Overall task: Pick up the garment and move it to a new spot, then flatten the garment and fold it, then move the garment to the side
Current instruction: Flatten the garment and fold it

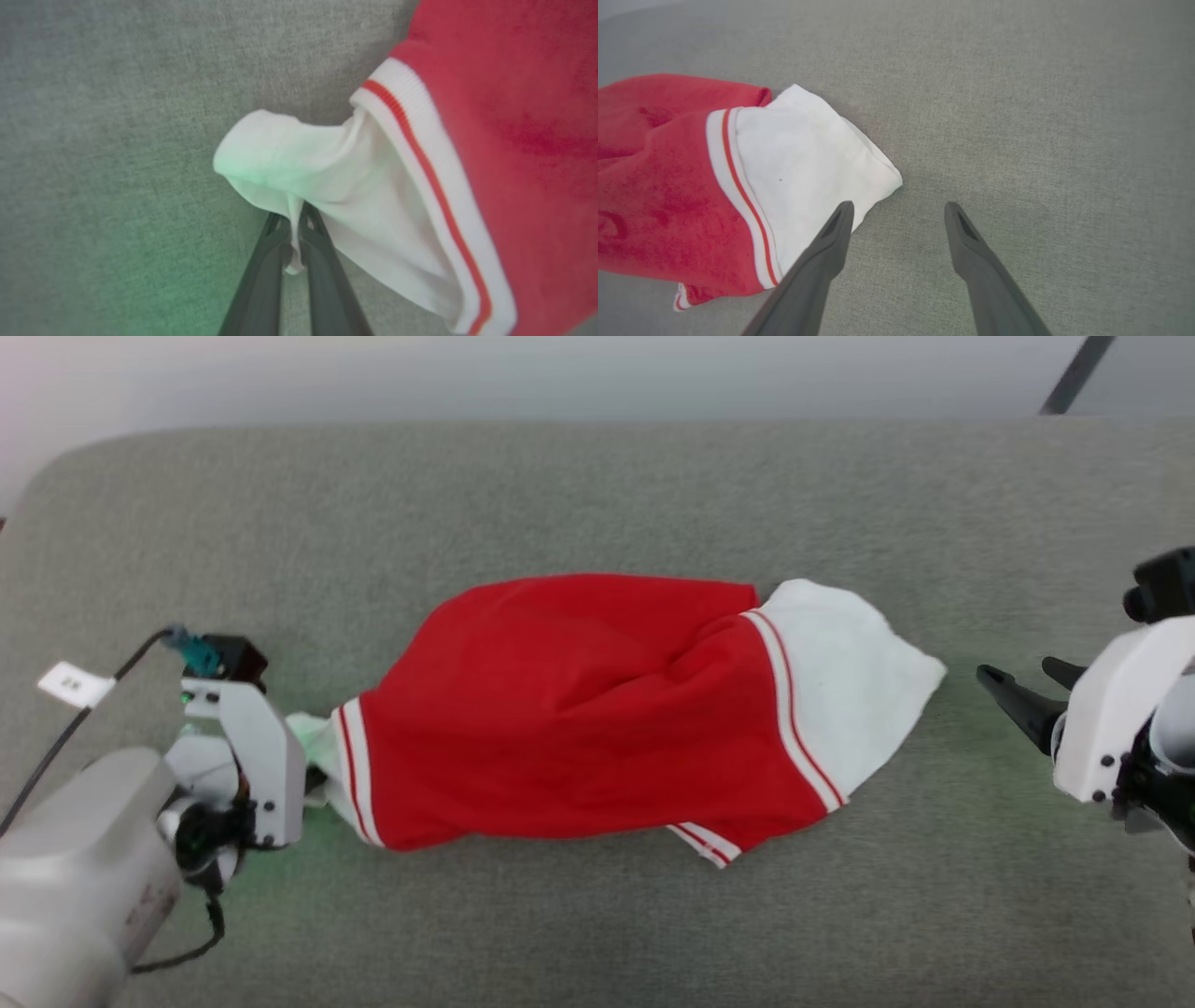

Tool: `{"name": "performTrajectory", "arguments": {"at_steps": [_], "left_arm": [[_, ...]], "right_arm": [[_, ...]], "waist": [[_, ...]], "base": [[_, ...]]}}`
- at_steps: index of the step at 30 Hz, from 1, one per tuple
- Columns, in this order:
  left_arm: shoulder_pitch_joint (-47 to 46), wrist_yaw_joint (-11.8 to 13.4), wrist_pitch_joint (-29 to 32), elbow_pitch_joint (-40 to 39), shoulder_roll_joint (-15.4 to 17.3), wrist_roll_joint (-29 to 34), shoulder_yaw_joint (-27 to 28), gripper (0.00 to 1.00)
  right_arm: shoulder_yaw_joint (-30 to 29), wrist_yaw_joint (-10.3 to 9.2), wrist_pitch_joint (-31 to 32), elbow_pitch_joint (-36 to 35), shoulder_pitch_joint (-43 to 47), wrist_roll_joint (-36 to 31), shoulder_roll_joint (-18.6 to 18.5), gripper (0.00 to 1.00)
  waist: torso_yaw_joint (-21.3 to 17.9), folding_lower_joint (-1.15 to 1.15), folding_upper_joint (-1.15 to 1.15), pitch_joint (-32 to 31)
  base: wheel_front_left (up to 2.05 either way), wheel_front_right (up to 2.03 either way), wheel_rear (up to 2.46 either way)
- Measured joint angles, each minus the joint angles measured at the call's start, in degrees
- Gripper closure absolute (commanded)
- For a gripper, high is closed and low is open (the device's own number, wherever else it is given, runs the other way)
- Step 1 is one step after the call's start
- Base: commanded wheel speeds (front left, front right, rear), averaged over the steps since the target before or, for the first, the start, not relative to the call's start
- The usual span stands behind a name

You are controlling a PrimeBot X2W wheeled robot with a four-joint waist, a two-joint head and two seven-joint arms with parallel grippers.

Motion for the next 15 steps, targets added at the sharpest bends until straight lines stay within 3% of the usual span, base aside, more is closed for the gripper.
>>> {"name": "performTrajectory", "arguments": {"at_steps": [15], "left_arm": [[-5.2, -1.8, -2.0, 1.6, -4.0, 1.0, -1.0, 1.0]], "right_arm": [[7.9, 0.0, 1.3, 22.8, -13.0, 1.5, -0.1, 0.0]], "waist": [[4.7, 0.0, 0.0, 6.0]], "base": [[0.0, 0.0, 0.0]]}}
